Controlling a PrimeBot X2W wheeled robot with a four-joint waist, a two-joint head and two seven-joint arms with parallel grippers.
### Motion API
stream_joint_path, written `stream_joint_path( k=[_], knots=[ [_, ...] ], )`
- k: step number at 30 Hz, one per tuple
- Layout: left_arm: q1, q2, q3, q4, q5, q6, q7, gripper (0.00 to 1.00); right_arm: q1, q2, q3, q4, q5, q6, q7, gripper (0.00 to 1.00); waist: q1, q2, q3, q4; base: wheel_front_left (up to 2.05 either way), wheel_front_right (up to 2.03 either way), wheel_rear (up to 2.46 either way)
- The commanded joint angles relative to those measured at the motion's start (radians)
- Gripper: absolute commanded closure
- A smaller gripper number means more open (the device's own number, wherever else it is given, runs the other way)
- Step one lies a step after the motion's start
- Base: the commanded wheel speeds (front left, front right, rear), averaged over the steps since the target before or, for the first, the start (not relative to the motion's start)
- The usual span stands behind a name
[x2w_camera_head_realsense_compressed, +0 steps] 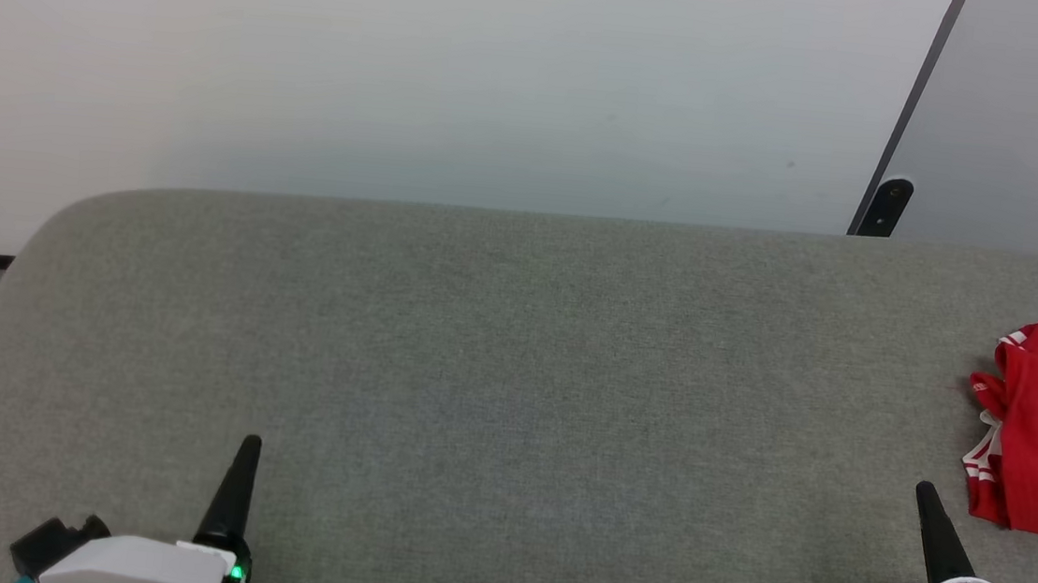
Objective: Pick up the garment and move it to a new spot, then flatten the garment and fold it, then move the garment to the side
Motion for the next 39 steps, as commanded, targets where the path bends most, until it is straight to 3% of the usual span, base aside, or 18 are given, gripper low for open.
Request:
stream_joint_path(
  k=[1, 39],
  knots=[
    [-0.021, 0.000, 0.006, -0.006, -0.023, -0.002, 0.006, 1.00, -0.023, 0.003, -0.004, -0.008, 0.023, -0.001, 0.005, 1.00, 0.0000, 0.0000, 0.002, 0.000, 0.00, 0.00, 0.00],
    [-0.069, -0.014, 0.036, -0.003, -0.270, -0.003, 0.080, 1.00, -0.065, 0.029, -0.029, -0.004, 0.316, -0.001, 0.077, 1.00, 0.0000, 0.0000, 0.052, -0.005, 0.00, 0.00, 0.00]
  ],
)
